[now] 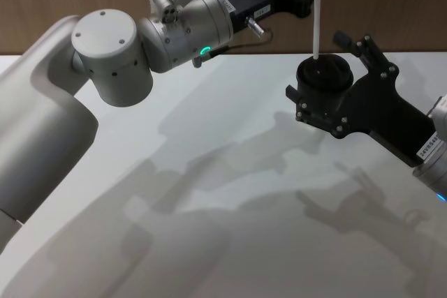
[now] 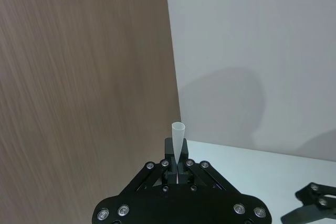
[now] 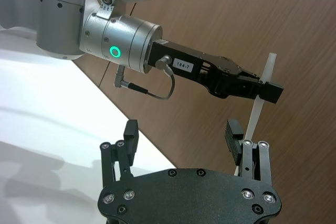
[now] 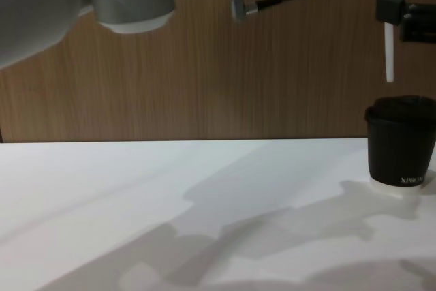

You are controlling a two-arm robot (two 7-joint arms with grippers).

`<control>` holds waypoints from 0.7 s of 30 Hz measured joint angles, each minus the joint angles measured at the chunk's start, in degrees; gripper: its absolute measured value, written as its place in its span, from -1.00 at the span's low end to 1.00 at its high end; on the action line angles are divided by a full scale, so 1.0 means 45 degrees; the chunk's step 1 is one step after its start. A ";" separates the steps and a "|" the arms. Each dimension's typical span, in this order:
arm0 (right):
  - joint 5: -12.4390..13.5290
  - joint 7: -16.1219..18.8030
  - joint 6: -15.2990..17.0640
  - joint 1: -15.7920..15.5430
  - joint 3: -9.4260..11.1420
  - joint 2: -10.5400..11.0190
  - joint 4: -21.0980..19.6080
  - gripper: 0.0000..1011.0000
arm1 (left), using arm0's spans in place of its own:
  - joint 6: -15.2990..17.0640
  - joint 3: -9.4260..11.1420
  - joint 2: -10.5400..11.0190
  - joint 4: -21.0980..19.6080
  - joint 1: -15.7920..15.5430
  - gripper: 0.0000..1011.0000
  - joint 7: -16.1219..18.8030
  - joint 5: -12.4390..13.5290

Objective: Pick up the straw with one hand, pass it to the other hand, and insert it into the cup.

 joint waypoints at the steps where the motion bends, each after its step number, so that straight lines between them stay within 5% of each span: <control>1: 0.0000 0.0000 0.0000 0.0000 0.0000 0.0000 0.0000 0.98 | -0.0003 0.0010 -0.0025 0.0055 -0.0021 -0.98 0.0001 0.0026; 21: 0.0000 0.0000 0.0000 0.0000 0.0000 0.0001 0.0000 0.98 | 0.0015 0.0108 -0.0561 0.1247 -0.0427 -0.98 -0.0268 0.0444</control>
